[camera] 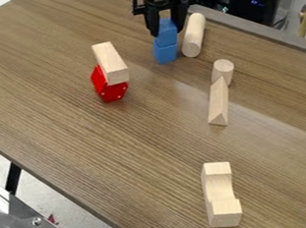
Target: Put the blue cube on top of the blue cube
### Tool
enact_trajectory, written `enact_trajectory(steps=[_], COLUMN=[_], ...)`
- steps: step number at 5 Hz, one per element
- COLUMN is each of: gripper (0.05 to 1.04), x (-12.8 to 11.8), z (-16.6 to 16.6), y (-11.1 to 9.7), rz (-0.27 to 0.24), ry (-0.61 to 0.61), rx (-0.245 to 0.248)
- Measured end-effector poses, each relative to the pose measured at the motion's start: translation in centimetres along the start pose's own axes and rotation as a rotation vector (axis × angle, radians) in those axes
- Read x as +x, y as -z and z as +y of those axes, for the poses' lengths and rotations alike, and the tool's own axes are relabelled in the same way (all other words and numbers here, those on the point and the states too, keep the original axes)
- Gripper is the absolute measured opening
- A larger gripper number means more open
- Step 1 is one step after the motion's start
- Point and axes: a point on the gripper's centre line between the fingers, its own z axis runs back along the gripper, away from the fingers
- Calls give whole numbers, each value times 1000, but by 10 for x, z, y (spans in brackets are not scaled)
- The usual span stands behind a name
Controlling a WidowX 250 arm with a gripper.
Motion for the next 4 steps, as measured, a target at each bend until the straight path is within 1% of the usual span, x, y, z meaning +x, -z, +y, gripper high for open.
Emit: enact_trajectory(steps=[1, 2, 3, 4], gripper=[920, 1005, 1000, 1000], x=[-3, -2, -3, 0], z=[3, 2, 2, -2], y=[10, 9, 9, -7], rz=[27, 26, 30, -4], ry=[6, 5, 1, -7], rx=[38, 35, 29, -9])
